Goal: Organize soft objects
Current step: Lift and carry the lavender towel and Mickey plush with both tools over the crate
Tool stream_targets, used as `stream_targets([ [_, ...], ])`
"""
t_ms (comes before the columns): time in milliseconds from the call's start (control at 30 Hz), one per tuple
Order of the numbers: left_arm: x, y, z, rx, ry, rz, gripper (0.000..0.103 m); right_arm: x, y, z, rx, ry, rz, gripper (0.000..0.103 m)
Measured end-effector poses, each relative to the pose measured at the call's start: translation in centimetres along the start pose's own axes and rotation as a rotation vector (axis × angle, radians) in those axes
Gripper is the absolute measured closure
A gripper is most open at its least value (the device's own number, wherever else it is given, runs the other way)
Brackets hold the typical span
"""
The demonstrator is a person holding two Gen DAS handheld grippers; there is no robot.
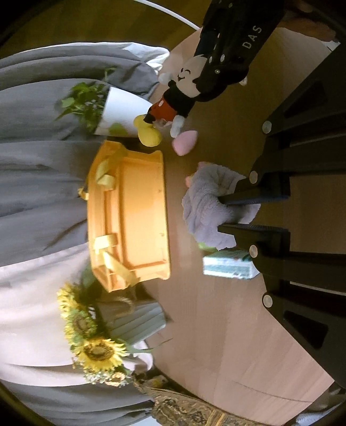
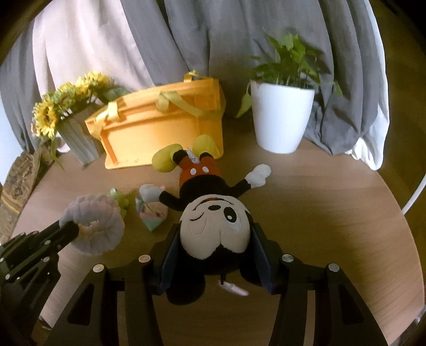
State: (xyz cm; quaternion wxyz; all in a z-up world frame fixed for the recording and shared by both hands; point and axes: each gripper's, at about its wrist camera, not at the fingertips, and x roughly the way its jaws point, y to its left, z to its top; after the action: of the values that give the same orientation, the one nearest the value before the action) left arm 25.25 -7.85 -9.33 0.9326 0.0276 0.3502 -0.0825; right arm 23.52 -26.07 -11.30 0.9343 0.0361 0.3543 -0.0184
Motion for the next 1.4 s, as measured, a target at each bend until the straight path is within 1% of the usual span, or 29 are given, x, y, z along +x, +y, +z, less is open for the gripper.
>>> stream_targets([
  [367,-2.5,1.6,2.8,-0.007,-0.108,0.001,0.089,-3.0,2.2,2.5,-0.005,-0.105,0.02,0.051],
  [833,-5.1,4.2,7.7,0.004,-0.289,0.009,0.089,-4.7,5.0,6.4,-0.016,-0.221,0.045,0.05],
  [1200,-5.6,6.1,11.2,0.022,-0.386,-0.004,0.089,-5.2,7.3,9.3,-0.013,-0.312,0.04,0.05],
  [1333,-5.5,6.7,12.1,0.039,-0.424,0.009,0.089,-5.3,8.0,10.2,-0.013,-0.347,0.049,0.05],
  [1400,-5.4,7.0,12.6,0.04,-0.424,0.012,0.089,-5.3,8.5,10.7,-0.018,-0.365,0.052,0.05],
])
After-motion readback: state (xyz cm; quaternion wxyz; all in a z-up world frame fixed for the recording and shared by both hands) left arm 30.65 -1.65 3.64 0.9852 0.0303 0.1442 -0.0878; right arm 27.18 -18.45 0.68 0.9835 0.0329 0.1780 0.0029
